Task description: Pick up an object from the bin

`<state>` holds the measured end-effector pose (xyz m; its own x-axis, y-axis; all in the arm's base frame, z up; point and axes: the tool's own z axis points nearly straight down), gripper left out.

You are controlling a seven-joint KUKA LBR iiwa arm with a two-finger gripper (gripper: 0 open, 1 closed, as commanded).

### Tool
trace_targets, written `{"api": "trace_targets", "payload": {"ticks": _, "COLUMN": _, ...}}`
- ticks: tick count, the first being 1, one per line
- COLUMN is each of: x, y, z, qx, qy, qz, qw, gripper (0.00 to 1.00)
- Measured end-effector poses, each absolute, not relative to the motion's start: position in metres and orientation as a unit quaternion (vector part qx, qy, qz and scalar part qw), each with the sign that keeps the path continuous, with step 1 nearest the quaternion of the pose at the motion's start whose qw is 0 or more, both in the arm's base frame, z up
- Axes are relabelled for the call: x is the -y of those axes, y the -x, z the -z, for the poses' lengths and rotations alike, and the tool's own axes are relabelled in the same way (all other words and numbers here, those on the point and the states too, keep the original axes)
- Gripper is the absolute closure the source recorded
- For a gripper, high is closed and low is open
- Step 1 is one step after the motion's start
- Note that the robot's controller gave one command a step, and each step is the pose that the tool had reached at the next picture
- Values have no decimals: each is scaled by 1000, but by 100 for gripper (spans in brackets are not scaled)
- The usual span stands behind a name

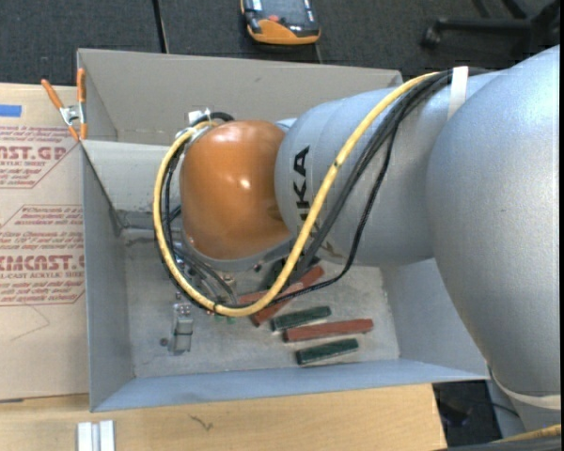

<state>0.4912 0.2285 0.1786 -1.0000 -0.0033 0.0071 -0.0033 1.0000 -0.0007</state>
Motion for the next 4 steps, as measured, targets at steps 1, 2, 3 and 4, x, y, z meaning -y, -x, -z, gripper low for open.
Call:
{"api": "trace_targets", "payload": {"ticks": 1, "x": -227, "y": -494, "z": -183, "qx": 1000, "qy": 0, "qz": 1, "qw": 0, "gripper": 0}}
{"api": "trace_targets", "payload": {"ticks": 2, "x": -172, "y": -522, "z": -100, "qx": 999, "qy": 40, "qz": 1, "qw": -2, "gripper": 0}}
{"api": "trace_targets", "payload": {"ticks": 3, "x": -155, "y": -533, "z": -89, "qx": 998, "qy": -58, "qz": 0, "qw": 1, "gripper": 0}}
{"api": "trace_targets", "payload": {"ticks": 4, "x": -93, "y": -539, "z": -108, "qx": 999, "qy": -44, "qz": 1, "qw": 0, "gripper": 0}}
